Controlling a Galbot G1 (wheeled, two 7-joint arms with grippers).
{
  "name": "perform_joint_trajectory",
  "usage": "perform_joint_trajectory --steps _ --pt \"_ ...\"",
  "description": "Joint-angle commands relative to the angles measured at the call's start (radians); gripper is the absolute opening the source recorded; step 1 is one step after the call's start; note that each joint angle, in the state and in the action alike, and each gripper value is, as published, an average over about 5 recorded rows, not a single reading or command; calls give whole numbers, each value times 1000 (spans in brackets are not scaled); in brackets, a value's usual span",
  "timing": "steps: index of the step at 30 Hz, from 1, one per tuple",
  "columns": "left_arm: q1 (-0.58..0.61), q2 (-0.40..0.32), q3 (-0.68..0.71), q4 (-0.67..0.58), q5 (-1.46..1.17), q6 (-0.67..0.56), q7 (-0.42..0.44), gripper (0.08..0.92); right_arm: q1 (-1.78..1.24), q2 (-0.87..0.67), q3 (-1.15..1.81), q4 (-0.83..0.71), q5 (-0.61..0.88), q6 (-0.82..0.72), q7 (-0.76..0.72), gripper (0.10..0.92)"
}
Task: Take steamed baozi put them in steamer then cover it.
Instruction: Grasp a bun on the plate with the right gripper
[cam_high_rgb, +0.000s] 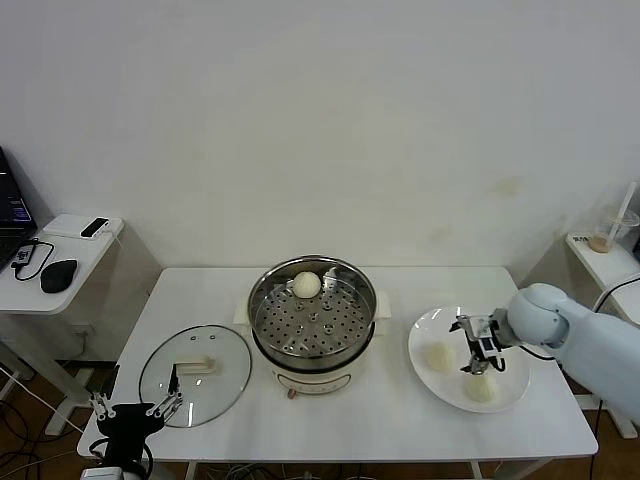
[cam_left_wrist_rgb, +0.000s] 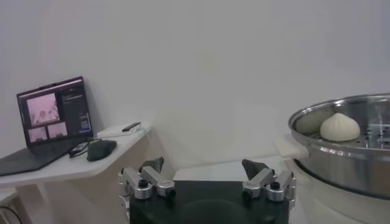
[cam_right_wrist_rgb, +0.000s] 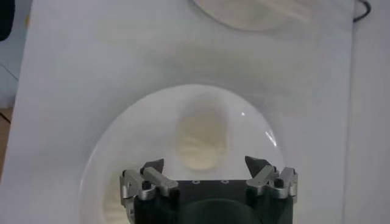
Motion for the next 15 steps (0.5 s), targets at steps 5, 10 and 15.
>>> perform_joint_trajectory --steps 5,10,15 --pt "4 -2 -6 4 3 2 1 823 -24 152 11 -164 -14 -24 -10 823" --pt "2 -6 -8 8 4 2 -1 823 -2 190 -9 -198 -23 -29 -22 823" --pt "-1 -10 -12 10 2 3 -4 823 8 198 -28 -218 -34 -27 -37 823"
